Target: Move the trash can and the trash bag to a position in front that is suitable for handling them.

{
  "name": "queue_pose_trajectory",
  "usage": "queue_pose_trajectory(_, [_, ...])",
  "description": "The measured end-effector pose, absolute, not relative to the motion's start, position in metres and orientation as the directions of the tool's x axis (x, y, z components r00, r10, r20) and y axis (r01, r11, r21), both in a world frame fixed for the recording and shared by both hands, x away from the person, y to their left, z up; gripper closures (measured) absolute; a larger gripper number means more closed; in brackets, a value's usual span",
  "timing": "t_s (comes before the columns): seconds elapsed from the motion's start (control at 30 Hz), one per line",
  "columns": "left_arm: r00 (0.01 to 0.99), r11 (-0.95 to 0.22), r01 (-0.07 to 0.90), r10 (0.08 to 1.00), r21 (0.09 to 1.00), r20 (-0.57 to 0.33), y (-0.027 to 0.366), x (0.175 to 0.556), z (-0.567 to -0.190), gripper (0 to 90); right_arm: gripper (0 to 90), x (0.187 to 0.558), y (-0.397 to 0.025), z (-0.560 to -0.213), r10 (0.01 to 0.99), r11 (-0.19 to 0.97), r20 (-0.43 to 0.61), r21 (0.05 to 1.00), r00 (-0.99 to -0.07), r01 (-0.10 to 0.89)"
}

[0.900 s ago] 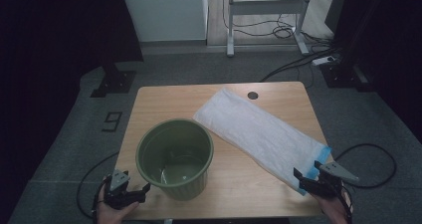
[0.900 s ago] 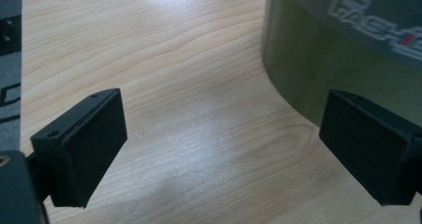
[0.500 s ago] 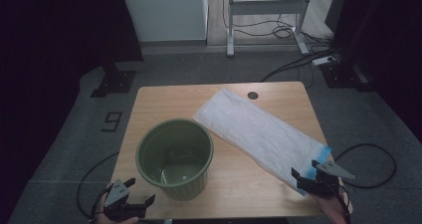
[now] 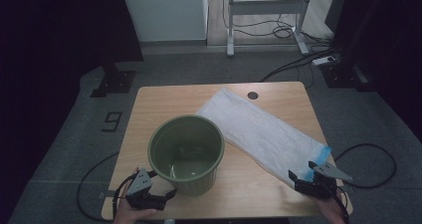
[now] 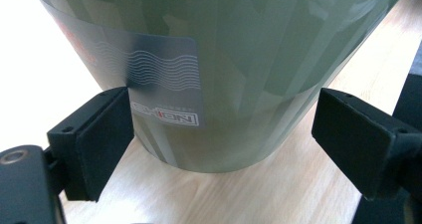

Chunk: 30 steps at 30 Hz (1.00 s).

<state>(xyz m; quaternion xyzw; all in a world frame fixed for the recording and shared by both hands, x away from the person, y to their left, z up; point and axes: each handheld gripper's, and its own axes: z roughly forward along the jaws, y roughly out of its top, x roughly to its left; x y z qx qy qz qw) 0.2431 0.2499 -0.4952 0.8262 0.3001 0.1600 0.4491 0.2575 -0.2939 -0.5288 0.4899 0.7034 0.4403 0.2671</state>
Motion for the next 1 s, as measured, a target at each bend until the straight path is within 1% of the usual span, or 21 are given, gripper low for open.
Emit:
queue_pose_trajectory(0.2, [0.782,-0.405,0.352,0.622,0.844,-0.027,0.233,0.257,-0.497,9.9,13.1,0.257,-0.297,-0.528,0.927,0.118,0.064,0.885,-0.370,0.450])
queue_pose_trajectory(0.33, [0.783,-0.412,0.348,0.622,0.842,-0.019,0.224,0.262,-0.497,10.9,13.1,0.257,-0.299,-0.528,0.929,0.116,0.064,0.886,-0.366,0.449])
queue_pose_trajectory(0.6, [0.794,-0.431,0.337,0.608,0.837,-0.007,0.192,0.279,-0.495,12.8,13.3,0.254,-0.295,-0.528,0.927,0.120,0.062,0.885,-0.369,0.450])
queue_pose_trajectory(0.77, [0.800,-0.458,0.324,0.600,0.828,0.019,0.175,0.285,-0.492,13.7,13.3,0.254,-0.293,-0.528,0.926,0.130,0.056,0.883,-0.375,0.451])
queue_pose_trajectory(1.0, [0.801,-0.456,0.321,0.598,0.830,0.019,0.163,0.289,-0.493,13.9,13.3,0.253,-0.292,-0.529,0.925,0.135,0.051,0.882,-0.377,0.452])
